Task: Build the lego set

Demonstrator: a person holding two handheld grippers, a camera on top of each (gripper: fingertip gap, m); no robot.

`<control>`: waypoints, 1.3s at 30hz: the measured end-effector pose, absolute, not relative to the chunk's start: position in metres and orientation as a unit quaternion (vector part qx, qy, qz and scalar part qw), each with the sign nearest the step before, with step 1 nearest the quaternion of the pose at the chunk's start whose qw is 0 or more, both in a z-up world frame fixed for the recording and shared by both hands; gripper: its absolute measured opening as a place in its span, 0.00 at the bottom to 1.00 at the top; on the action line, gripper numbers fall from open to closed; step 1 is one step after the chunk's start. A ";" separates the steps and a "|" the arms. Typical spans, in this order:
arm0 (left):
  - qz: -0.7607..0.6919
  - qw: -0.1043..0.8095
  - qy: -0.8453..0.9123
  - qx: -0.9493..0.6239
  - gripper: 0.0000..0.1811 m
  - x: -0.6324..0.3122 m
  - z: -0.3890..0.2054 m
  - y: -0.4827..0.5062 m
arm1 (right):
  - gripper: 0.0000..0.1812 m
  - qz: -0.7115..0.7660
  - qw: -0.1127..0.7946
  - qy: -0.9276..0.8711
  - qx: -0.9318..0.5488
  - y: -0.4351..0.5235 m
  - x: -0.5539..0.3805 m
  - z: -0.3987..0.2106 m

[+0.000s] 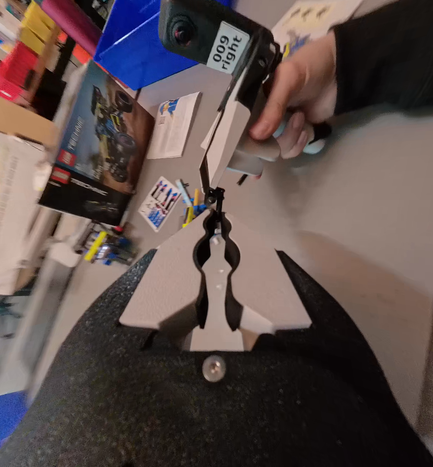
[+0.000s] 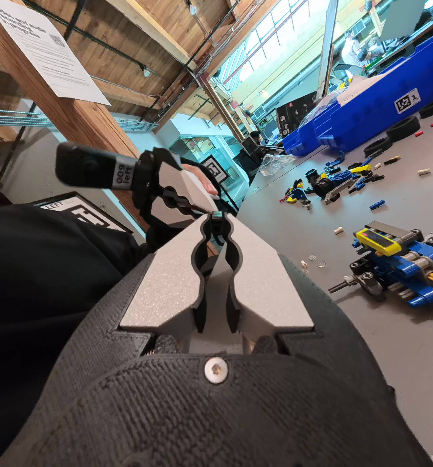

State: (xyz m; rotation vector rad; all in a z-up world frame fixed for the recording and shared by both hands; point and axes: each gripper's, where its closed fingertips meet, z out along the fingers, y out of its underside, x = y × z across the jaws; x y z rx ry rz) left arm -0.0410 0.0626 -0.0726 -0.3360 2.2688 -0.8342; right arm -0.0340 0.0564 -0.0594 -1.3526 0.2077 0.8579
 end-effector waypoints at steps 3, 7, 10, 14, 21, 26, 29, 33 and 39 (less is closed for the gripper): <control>-0.378 0.291 0.861 -0.173 0.00 -0.040 -0.074 0.062 | 0.04 0.377 0.692 0.092 -0.608 0.057 -0.034 -0.060; -0.439 0.230 0.834 -0.243 0.00 -0.037 -0.076 0.061 | 0.04 0.376 0.695 0.108 -0.603 0.058 -0.030 -0.060; -0.508 0.169 0.794 -0.288 0.01 -0.035 -0.074 0.060 | 0.04 0.353 0.707 0.104 -0.604 0.058 -0.027 -0.058; -0.562 0.155 0.754 -0.301 0.04 -0.033 -0.065 0.061 | 0.04 0.330 0.725 0.102 -0.595 0.058 -0.023 -0.053; -0.578 0.124 0.740 -0.320 0.07 -0.037 -0.068 0.059 | 0.04 0.321 0.741 0.090 -0.583 0.056 -0.024 -0.047; -0.583 0.119 0.736 -0.323 0.01 -0.037 -0.068 0.059 | 0.04 0.318 0.742 0.076 -0.585 0.057 -0.028 -0.046; -0.573 0.121 0.746 -0.317 0.01 -0.040 -0.070 0.061 | 0.03 0.314 0.741 0.069 -0.590 0.058 -0.031 -0.047; -0.566 0.130 0.750 -0.316 0.00 -0.040 -0.070 0.065 | 0.04 0.298 0.733 0.066 -0.608 0.060 -0.032 -0.053; -0.558 0.128 0.760 -0.306 0.00 -0.044 -0.071 0.067 | 0.07 0.291 0.729 0.063 -0.617 0.062 -0.033 -0.056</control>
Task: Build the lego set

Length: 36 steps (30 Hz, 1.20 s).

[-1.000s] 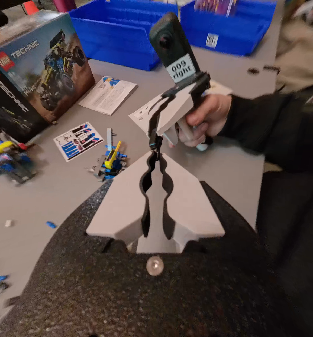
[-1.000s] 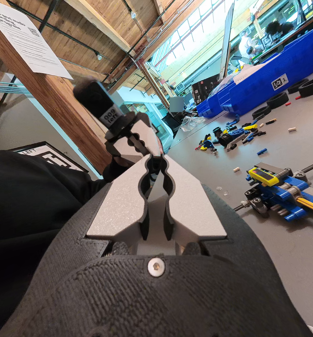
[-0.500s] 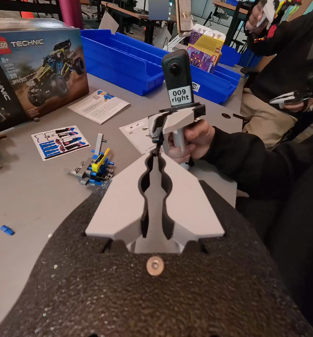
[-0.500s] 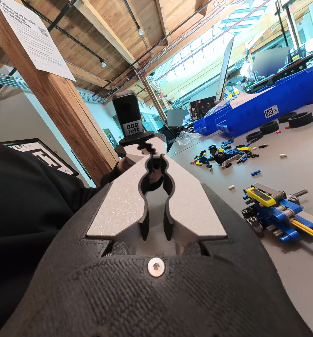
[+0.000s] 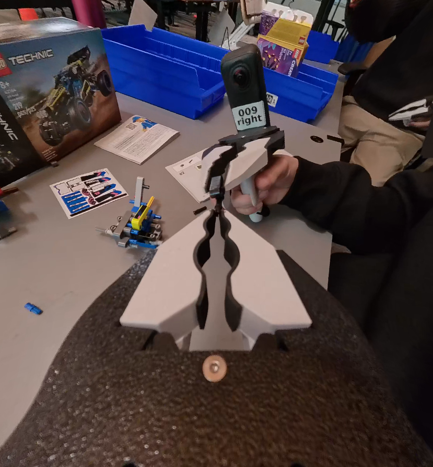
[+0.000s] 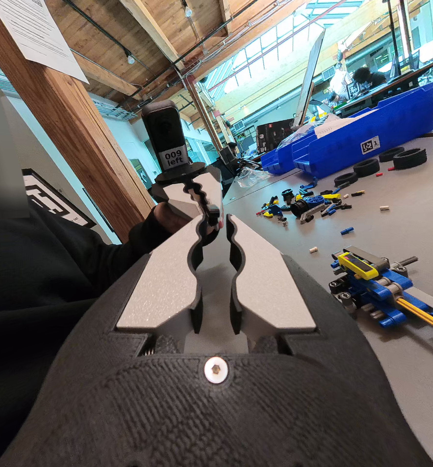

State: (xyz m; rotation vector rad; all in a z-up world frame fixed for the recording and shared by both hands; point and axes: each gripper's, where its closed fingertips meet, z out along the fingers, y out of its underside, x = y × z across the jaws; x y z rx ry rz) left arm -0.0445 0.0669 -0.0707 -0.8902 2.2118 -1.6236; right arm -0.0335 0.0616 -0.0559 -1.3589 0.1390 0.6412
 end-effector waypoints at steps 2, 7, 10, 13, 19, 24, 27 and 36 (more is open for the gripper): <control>-0.552 0.133 0.765 -0.303 0.00 -0.045 -0.072 0.067 | 0.05 0.297 0.725 0.058 -0.619 0.062 -0.037 -0.057; -0.552 0.135 0.770 -0.289 0.00 -0.045 -0.072 0.065 | 0.04 0.315 0.725 0.055 -0.610 0.061 -0.039 -0.054; -0.541 0.142 0.782 -0.274 0.00 -0.044 -0.076 0.061 | 0.04 0.314 0.722 0.057 -0.614 0.060 -0.039 -0.055; -0.566 0.149 0.763 -0.274 0.00 -0.040 -0.069 0.059 | 0.04 0.335 0.734 0.076 -0.586 0.059 -0.035 -0.048; -0.605 0.164 0.716 -0.308 0.00 -0.027 -0.066 0.061 | 0.04 0.328 0.741 0.097 -0.578 0.058 -0.026 -0.047; -0.553 0.228 0.746 -0.292 0.00 -0.017 -0.069 0.065 | 0.04 0.332 0.753 0.149 -0.548 0.061 -0.010 -0.048; -0.494 0.205 0.804 -0.260 0.00 -0.027 -0.078 0.069 | 0.11 0.272 0.742 0.129 -0.599 0.059 -0.009 -0.056; -0.394 0.090 0.898 -0.175 0.00 -0.063 -0.097 0.075 | 0.04 0.233 0.662 -0.018 -0.712 0.067 -0.058 -0.081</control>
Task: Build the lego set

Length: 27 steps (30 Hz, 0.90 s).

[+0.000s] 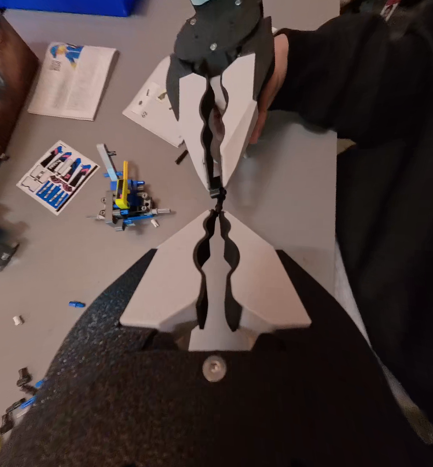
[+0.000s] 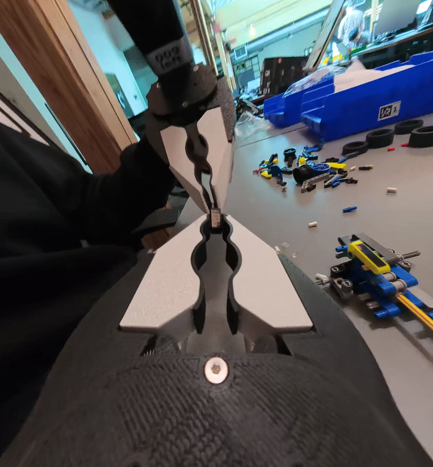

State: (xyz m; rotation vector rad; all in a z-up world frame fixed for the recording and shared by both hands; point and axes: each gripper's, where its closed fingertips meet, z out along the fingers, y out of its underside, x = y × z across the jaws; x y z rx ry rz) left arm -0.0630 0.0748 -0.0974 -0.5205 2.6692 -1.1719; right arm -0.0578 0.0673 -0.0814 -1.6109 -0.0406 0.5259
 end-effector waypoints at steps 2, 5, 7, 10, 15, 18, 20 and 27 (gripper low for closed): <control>-0.407 0.130 0.886 -0.179 0.01 -0.054 -0.090 0.076 | 0.04 0.225 0.658 -0.018 -0.719 0.069 -0.058 -0.084; -0.462 0.242 0.830 -0.198 0.05 -0.034 -0.065 0.078 | 0.03 0.263 0.694 0.061 -0.667 0.071 -0.039 -0.066; -0.482 0.301 0.795 -0.213 0.16 -0.029 -0.053 0.079 | 0.04 0.307 0.721 0.136 -0.606 0.071 -0.022 -0.053; -0.455 0.391 0.769 -0.223 0.27 -0.023 -0.051 0.082 | 0.04 0.354 0.731 0.203 -0.547 0.073 -0.010 -0.050; -0.387 0.473 0.759 -0.225 0.27 -0.015 -0.053 0.088 | 0.04 0.409 0.732 0.227 -0.496 0.079 -0.012 -0.047; -0.381 0.472 0.765 -0.215 0.20 -0.014 -0.055 0.087 | 0.04 0.407 0.725 0.215 -0.512 0.083 -0.019 -0.049; -0.379 0.473 0.768 -0.208 0.15 -0.015 -0.056 0.085 | 0.04 0.406 0.725 0.215 -0.513 0.084 -0.020 -0.048; -0.337 0.507 0.769 -0.197 0.14 -0.013 -0.058 0.090 | 0.04 0.404 0.722 0.218 -0.517 0.087 -0.021 -0.051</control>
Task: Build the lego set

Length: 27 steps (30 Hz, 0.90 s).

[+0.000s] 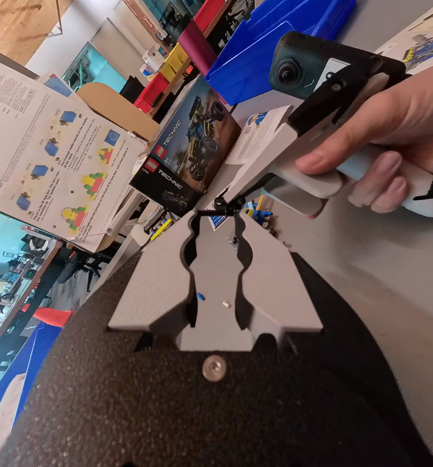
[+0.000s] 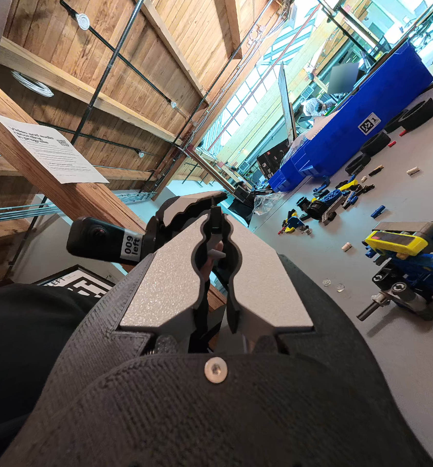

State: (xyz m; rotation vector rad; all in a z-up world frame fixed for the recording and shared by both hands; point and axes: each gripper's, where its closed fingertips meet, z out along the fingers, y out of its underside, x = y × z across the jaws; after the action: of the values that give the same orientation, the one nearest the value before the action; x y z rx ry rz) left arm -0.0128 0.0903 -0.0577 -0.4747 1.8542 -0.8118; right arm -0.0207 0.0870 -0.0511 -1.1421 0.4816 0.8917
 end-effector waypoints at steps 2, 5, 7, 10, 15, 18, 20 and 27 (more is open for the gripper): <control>-0.335 0.501 0.773 -0.200 0.14 -0.012 -0.060 0.091 | 0.04 0.405 0.721 0.219 -0.517 0.087 -0.021 -0.052; -0.326 0.485 0.789 -0.188 0.13 -0.013 -0.066 0.091 | 0.03 0.392 0.715 0.216 -0.537 0.088 -0.021 -0.057; -0.322 0.478 0.798 -0.178 0.12 -0.015 -0.068 0.090 | 0.03 0.383 0.712 0.207 -0.551 0.088 -0.023 -0.059; -0.319 0.463 0.808 -0.175 0.12 -0.015 -0.071 0.091 | 0.03 0.372 0.709 0.203 -0.563 0.089 -0.024 -0.062; -0.318 0.453 0.816 -0.167 0.12 -0.014 -0.074 0.092 | 0.03 0.390 0.707 0.213 -0.551 0.090 -0.022 -0.064; -0.306 0.440 0.831 -0.149 0.16 -0.016 -0.078 0.091 | 0.03 0.387 0.707 0.225 -0.547 0.091 -0.019 -0.066; -0.314 0.437 0.831 -0.138 0.16 -0.018 -0.077 0.090 | 0.03 0.396 0.708 0.223 -0.541 0.090 -0.019 -0.064; -0.313 0.439 0.830 -0.143 0.14 -0.017 -0.077 0.092 | 0.04 0.396 0.707 0.222 -0.542 0.091 -0.020 -0.065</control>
State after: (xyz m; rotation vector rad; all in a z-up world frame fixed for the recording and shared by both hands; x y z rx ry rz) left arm -0.0170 0.0919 -0.0768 -0.3560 2.0622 -0.7783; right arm -0.0201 0.0906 -0.0651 -1.2038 0.4924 0.8790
